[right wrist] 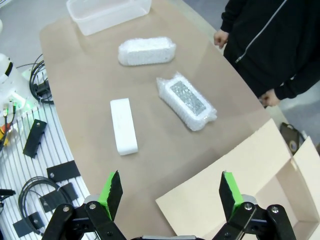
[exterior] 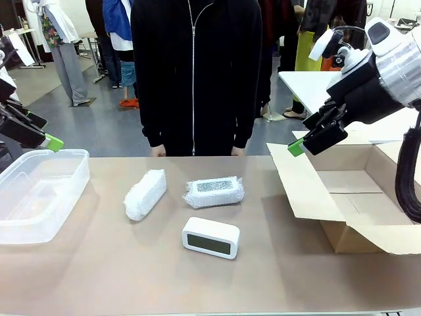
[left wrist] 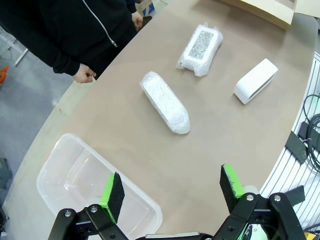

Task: Separate and place wrapped and unwrapped clocks.
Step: Pick up the Digital clock indicated by the person.

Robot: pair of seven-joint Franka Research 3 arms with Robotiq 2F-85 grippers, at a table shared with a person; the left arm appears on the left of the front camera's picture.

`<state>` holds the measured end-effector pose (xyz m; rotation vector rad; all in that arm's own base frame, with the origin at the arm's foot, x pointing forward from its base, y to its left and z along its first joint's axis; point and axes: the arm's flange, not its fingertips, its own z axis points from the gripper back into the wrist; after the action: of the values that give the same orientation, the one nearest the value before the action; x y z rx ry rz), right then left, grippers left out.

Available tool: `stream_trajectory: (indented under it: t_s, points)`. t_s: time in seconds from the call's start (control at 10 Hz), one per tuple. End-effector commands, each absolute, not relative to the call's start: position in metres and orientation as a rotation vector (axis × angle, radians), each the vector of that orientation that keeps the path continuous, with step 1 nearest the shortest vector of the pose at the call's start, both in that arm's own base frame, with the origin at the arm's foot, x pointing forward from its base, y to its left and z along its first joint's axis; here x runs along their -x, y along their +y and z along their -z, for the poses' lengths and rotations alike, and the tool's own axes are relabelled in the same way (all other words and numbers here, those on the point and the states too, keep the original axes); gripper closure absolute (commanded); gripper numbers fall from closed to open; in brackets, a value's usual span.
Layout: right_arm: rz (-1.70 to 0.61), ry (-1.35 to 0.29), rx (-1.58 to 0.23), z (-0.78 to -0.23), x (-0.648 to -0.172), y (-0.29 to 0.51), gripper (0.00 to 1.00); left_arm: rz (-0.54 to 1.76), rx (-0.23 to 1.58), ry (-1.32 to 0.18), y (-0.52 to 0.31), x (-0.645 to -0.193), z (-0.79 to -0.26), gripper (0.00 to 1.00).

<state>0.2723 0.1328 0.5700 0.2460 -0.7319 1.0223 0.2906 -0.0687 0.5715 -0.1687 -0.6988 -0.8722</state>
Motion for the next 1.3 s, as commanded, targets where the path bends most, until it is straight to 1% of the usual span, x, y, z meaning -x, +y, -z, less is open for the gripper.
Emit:
stream_trajectory:
  t_s: [0.0,1.2]
  points:
    - [-1.028,-0.723,-0.256,-0.5692,-0.2712,0.1330,0.00,0.871,0.170,-0.699,-0.0682,-0.2908,-0.5714,0.00]
    - [-1.028,-0.723,-0.256,-0.5692,-0.2712,0.1330,0.00,0.871,0.170,-0.699,-0.0682,-0.2908,-0.5714,0.00]
